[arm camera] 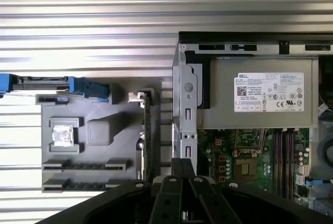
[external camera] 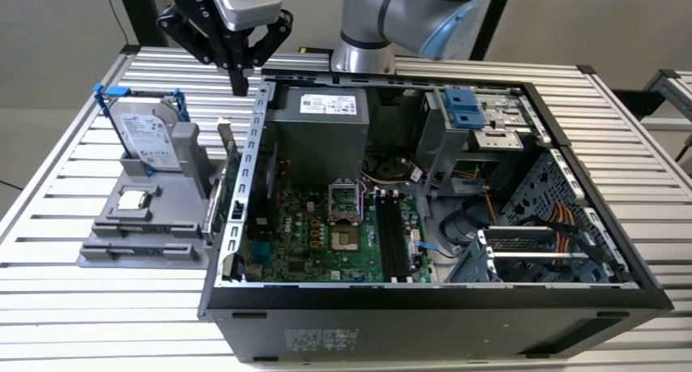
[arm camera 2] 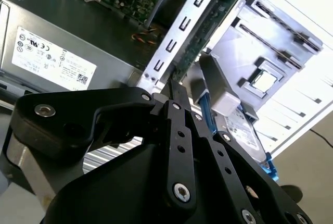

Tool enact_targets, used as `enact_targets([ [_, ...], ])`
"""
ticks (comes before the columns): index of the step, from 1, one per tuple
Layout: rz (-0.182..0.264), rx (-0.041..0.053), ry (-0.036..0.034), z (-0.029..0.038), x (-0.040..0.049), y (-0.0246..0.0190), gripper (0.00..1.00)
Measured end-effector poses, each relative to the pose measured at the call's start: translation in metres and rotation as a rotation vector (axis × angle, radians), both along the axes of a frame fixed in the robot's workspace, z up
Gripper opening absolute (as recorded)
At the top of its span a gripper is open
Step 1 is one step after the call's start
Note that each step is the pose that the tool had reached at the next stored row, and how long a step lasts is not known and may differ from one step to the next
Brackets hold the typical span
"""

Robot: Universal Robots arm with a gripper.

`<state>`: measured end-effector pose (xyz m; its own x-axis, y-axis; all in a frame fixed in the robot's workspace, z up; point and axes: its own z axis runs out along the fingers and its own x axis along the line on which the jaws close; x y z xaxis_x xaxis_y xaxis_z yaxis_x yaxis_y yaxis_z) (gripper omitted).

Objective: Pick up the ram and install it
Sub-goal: 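Reach for the ram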

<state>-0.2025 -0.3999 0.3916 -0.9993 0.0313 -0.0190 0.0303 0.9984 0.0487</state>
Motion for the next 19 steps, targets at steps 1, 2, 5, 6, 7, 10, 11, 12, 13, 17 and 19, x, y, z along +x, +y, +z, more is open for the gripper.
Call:
enact_targets([
  [1, 0.001, 0.0000, 0.0000, 0.0000, -0.0006, 0.0000, 0.00],
  [2, 0.001, 0.0000, 0.0000, 0.0000, -0.0013, 0.0000, 0.00],
  [5, 0.003, 0.0000, 0.0000, -0.0001, -0.0032, 0.0000, 0.00],
  [6, 0.003, 0.0000, 0.0000, -0.0001, -0.0038, 0.0000, 0.00],
  [7, 0.004, 0.0000, 0.0000, -0.0001, -0.0045, 0.0000, 0.00],
  [10, 0.006, 0.0000, 0.0000, -0.0002, -0.0065, -0.0001, 0.00],
  [11, 0.006, 0.0000, 0.0000, -0.0002, -0.0072, -0.0001, 0.00],
  [12, 0.007, 0.0000, 0.0000, -0.0003, -0.0079, -0.0001, 0.00],
  [13, 0.007, 0.0000, 0.0000, -0.0003, -0.0085, -0.0001, 0.00],
  [17, 0.009, 0.0000, 0.0000, -0.0004, -0.0115, -0.0001, 0.00],
  [19, 0.011, 0.0000, 0.0000, -0.0005, -0.0129, -0.0001, 0.00],
])
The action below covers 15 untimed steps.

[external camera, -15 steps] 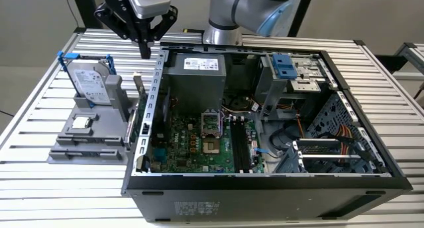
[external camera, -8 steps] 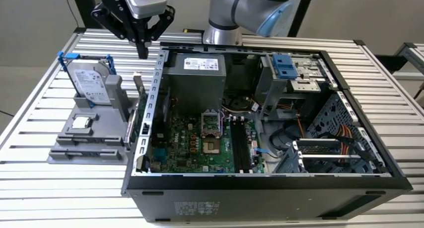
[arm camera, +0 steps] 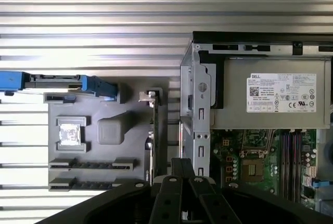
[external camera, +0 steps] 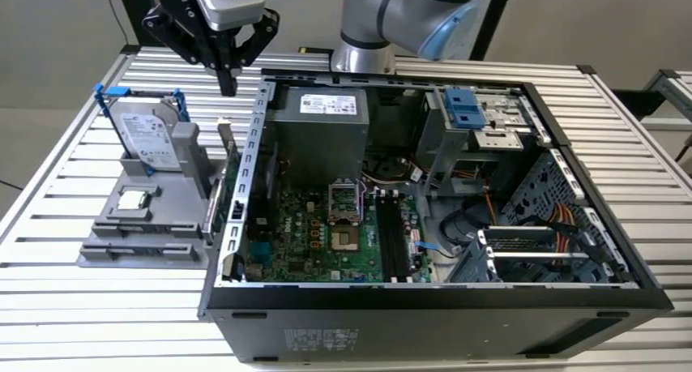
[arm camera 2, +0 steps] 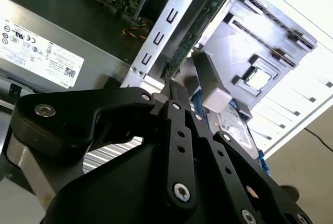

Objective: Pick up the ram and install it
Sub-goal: 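Reach for the ram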

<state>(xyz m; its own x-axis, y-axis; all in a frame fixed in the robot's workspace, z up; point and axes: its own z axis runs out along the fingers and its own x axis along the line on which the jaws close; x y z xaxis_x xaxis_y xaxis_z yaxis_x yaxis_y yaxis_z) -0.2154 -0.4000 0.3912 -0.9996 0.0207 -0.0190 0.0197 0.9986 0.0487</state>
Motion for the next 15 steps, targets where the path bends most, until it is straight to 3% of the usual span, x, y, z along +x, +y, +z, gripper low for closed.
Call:
enact_targets([
  [15, 0.009, 0.0000, 0.0000, -0.0009, -0.0104, 0.0000, 0.00],
])
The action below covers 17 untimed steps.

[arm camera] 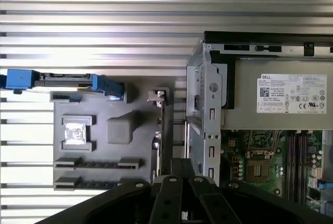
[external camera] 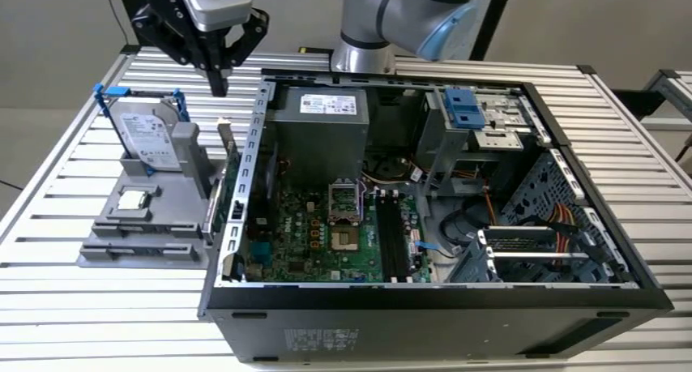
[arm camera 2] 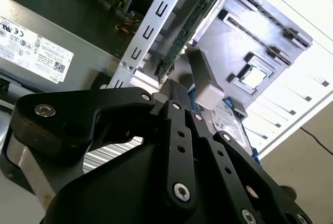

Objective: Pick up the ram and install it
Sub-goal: 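Reach for the ram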

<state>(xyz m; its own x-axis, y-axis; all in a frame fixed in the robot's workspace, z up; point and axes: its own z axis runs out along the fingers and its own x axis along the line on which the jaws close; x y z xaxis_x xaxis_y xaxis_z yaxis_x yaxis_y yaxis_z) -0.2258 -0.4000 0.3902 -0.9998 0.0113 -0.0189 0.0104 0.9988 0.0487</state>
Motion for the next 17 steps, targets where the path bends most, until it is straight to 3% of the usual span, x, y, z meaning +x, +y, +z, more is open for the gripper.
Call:
enact_targets([
  [17, 0.010, 0.0001, -0.0001, -0.0010, -0.0114, 0.0000, 0.00],
])
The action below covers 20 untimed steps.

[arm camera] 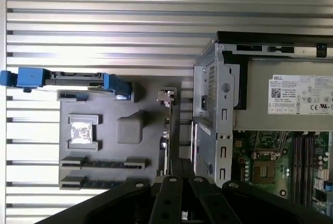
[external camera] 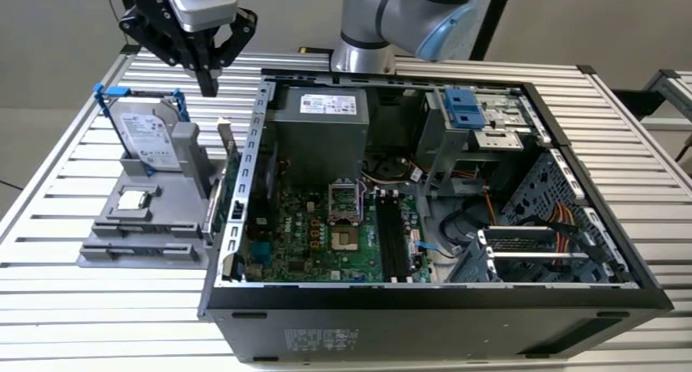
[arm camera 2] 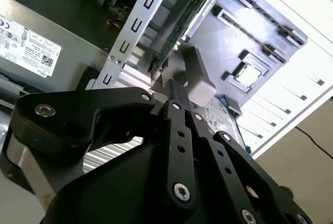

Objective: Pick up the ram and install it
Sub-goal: 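Reach for the ram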

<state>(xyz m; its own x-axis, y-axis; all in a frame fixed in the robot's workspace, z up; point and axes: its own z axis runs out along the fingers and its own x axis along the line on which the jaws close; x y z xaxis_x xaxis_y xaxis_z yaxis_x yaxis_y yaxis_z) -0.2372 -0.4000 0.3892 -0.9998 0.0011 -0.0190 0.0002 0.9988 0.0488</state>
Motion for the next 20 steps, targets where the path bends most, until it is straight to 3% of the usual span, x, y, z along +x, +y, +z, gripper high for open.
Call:
enact_targets([
  [20, 0.012, 0.0000, 0.0000, -0.0012, -0.0131, 0.0000, 0.00],
])
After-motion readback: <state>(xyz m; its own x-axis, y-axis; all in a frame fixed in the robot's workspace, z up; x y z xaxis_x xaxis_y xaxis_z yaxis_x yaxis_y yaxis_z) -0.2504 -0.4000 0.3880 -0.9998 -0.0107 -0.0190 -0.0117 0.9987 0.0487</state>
